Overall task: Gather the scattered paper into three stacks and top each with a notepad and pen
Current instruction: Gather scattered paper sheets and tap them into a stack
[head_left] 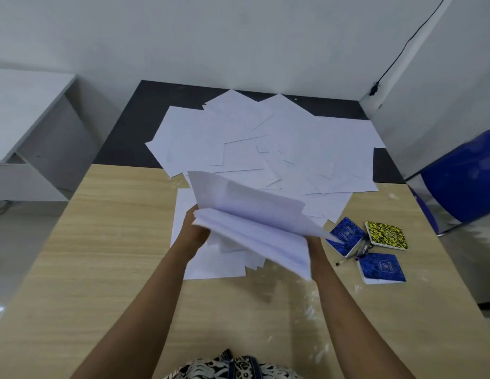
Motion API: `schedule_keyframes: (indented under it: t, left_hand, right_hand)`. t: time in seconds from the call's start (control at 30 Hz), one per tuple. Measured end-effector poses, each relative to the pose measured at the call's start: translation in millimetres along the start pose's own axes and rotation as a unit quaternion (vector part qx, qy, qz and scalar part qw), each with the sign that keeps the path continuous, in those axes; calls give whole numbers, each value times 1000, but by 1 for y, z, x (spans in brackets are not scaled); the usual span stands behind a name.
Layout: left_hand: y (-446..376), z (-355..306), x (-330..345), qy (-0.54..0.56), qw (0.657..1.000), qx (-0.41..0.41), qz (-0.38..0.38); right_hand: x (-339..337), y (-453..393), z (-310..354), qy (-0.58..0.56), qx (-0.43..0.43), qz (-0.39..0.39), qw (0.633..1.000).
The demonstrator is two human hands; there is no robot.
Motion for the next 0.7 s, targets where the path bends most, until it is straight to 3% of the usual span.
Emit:
schedule_keyframes:
  t: [0.1,0.2,0.27,0.37,0.7]
  left_hand:
    - [6,10,2,-2,1000,-26,-10]
    - [10,11,3,-14,1000,-17,-15]
    - [16,1,9,-20,1000,23,-2]
    - [24,-9,17,-27,999,46,10]
    - [35,-8,29,28,997,64,-30]
  right_hand:
    - [-3,0,-9,13,-64,11,998]
    - [-8,4,-20,9,-23,-59,998]
    - [-11,1,-19,46,-44,-100,993]
    - [-6,1,-11,114,-66,-107,986]
    - [1,12,-2,122,-114,-126,978]
Point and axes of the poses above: each hand's wrist, its own y-axis away from the middle knuckle, its own x-axis out of the palm, z = x × y, the point moved 1 cm from there along -y, towards the middle knuckle, and after that the axes turned 4 degrees about -y, right-handed, at the moved point
